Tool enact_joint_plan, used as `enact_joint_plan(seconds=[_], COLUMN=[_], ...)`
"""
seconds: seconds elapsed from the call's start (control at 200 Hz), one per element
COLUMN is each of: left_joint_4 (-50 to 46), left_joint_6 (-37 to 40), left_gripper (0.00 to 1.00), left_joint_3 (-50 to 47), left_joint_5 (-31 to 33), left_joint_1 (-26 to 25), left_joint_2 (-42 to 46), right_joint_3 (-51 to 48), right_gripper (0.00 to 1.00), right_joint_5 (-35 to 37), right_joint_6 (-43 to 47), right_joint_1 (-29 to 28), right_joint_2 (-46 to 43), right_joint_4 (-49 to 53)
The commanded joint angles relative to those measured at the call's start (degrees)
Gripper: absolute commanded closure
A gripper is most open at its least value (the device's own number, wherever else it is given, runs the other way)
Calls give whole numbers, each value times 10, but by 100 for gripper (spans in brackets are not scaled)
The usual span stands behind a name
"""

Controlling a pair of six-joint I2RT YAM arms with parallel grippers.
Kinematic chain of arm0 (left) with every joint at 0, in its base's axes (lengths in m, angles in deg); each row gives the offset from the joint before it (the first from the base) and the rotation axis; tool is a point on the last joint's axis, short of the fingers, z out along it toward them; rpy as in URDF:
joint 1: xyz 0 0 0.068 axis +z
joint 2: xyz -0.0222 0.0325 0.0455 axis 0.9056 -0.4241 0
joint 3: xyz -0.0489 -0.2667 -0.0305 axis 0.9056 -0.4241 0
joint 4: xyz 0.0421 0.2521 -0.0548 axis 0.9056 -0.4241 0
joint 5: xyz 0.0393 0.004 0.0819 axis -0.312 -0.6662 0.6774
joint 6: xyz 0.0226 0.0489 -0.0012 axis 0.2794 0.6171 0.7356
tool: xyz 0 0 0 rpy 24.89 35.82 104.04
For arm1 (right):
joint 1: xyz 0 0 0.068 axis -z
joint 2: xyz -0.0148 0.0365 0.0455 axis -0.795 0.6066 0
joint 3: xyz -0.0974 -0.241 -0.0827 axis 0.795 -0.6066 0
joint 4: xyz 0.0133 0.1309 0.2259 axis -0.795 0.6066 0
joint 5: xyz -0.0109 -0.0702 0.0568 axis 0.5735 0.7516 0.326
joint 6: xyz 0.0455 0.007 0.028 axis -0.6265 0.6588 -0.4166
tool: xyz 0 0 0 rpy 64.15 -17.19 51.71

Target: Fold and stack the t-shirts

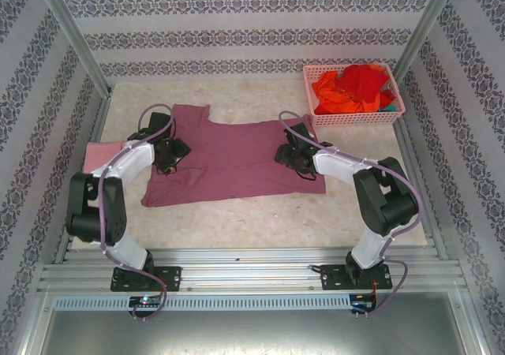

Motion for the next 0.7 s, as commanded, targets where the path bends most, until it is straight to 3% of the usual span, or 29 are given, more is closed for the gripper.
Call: enact_joint_plan(seconds=[0.0, 0.205, 0.445, 0.56, 0.639, 0.694], left_joint_4=[14, 58, 89, 56, 33, 23], left_joint_6=[35, 26, -10, -1, 9, 17], left_gripper=[32, 29, 23, 15, 0, 0], left_joint_3=[9, -88, -214, -190, -146, -107], left_joint_5=[-6, -6, -22, -7, 18, 41], left_joint_1=[-6, -6, -6, -6, -6, -5], left_joint_2=[-40, -21, 66, 92, 96, 85], right_joint_3=[11, -65, -156, -160, -150, -136], right_gripper=[38, 38, 38, 38, 38, 38], right_joint_5=[-29, -17, -11, -14, -11, -3], right_joint_6=[4, -16, -44, -46, -37, -28], right_joint_1=[5, 3, -6, -10, -11, -10], right_joint_2=[19, -23, -98, -133, -161, -175], right_joint_4=[-9, 1, 12, 28, 34, 41])
